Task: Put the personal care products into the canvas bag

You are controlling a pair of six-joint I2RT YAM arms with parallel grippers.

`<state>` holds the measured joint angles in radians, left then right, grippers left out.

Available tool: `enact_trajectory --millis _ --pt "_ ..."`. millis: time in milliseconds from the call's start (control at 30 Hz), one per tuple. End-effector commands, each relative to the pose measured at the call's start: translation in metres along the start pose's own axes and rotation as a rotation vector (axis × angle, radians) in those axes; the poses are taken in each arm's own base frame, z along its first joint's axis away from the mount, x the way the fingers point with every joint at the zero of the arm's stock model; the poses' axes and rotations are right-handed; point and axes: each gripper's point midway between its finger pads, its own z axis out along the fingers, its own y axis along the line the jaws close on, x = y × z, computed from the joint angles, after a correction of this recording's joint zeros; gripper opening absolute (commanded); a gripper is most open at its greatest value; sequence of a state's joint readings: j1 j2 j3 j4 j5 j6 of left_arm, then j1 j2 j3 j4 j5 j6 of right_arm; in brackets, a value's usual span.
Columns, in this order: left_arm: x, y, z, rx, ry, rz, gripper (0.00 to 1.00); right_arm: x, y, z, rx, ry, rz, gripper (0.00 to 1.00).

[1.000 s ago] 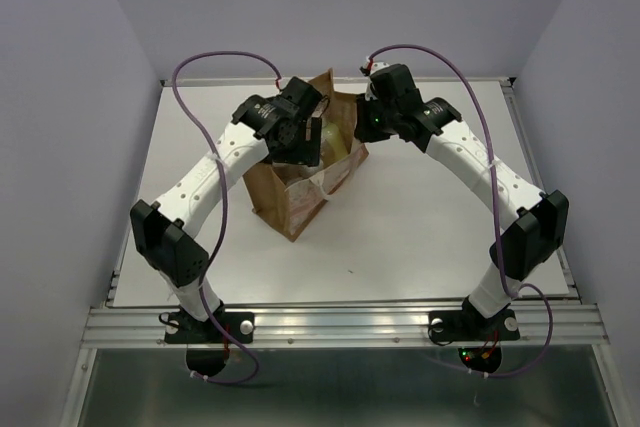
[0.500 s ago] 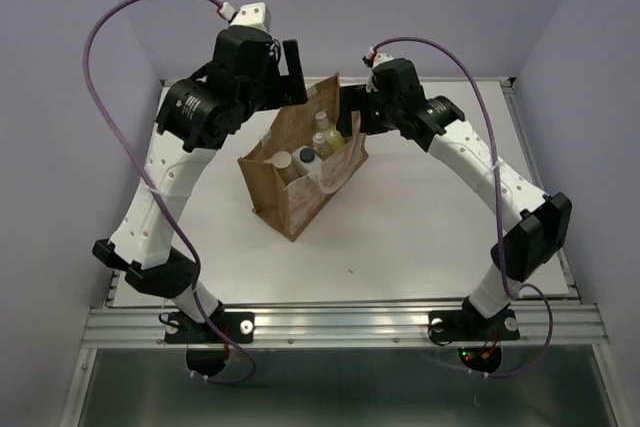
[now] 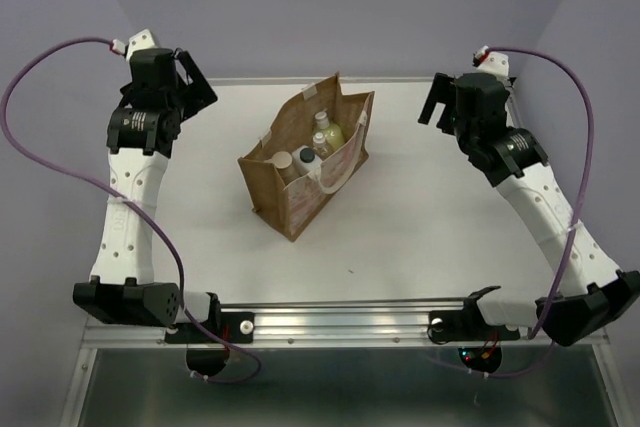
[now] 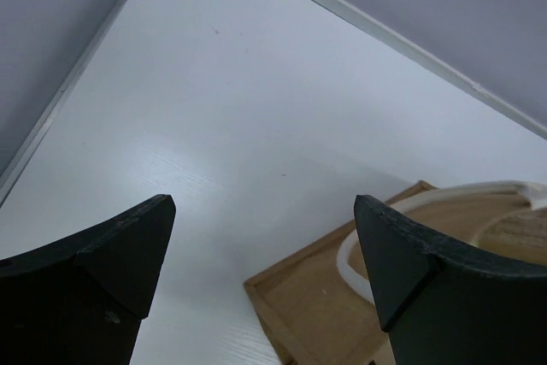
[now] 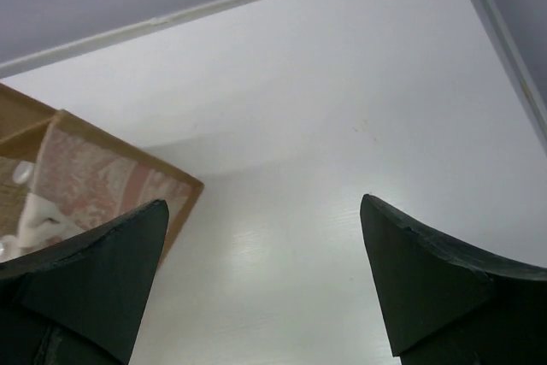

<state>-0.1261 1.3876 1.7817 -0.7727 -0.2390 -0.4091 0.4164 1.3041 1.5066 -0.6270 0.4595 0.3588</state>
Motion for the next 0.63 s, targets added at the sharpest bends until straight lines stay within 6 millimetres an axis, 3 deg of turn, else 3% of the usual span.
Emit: enact_trajectory --millis 0,167,367,600 --pt "-0.007 0.021 0.006 0.02 -0.097 -0.084 0.99 0.016 -0.036 -0.012 0.133 -0.033 0.016 1.0" --pt "-0.009 0.045 0.006 -0.008 -0.146 -0.124 0.99 0.042 -0.061 -0.024 0.175 -0.041 0.004 1.0" --pt "-0.006 0.048 0.011 -0.022 -0.13 -0.121 0.99 0.038 -0.066 -0.037 0.161 -0.071 0.024 1.0" --pt "-0.01 0.054 -0.001 -0.033 -0.172 -0.122 0.99 0.034 -0.069 -0.039 0.178 -0.101 0.051 1.0"
